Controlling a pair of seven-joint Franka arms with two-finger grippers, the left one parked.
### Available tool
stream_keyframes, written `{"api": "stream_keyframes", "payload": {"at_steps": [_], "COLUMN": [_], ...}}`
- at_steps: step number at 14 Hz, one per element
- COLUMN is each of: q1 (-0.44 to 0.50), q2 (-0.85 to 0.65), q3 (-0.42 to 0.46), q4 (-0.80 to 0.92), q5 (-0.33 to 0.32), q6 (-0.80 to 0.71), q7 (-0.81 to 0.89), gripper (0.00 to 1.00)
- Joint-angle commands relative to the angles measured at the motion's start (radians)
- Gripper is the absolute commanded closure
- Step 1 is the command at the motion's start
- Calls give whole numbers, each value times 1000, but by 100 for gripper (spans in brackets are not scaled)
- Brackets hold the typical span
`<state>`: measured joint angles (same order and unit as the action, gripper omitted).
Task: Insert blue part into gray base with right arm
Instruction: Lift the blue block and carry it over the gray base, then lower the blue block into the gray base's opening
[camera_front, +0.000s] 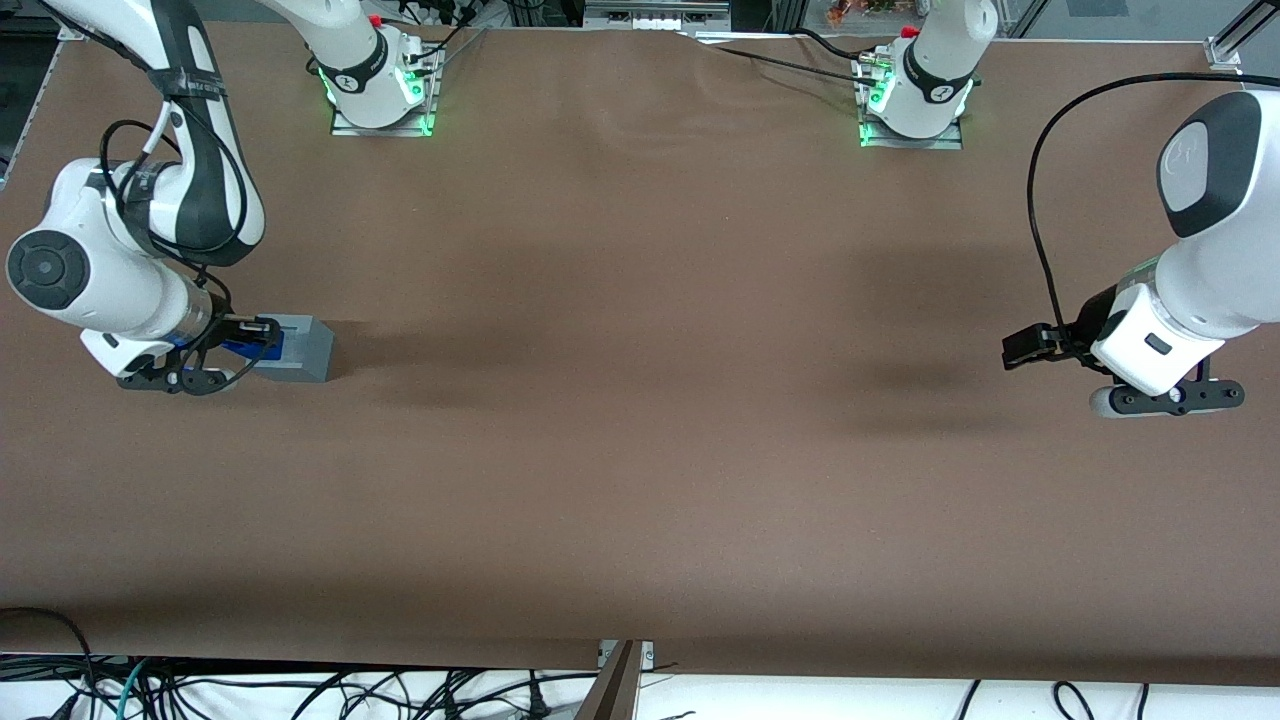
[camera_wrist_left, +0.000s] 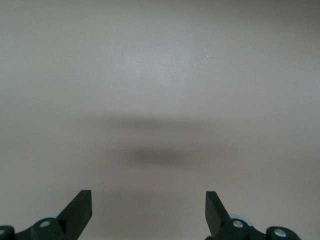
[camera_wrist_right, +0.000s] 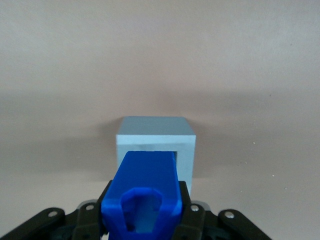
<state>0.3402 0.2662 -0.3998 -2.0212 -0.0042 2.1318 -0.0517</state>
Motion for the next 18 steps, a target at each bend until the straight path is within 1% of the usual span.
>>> {"api": "stream_keyframes", "payload": {"at_steps": [1, 5, 7, 18], "q1": [5, 5, 5, 3], "q2": [-65, -64, -55, -36], "q3": [-10, -10, -10, -10], "q4": [-83, -100, -111, -125], "q5": [10, 9, 10, 12], "q6": [48, 59, 97, 146], "q7": [-27, -48, -71, -73], "gripper": [76, 76, 76, 76]}}
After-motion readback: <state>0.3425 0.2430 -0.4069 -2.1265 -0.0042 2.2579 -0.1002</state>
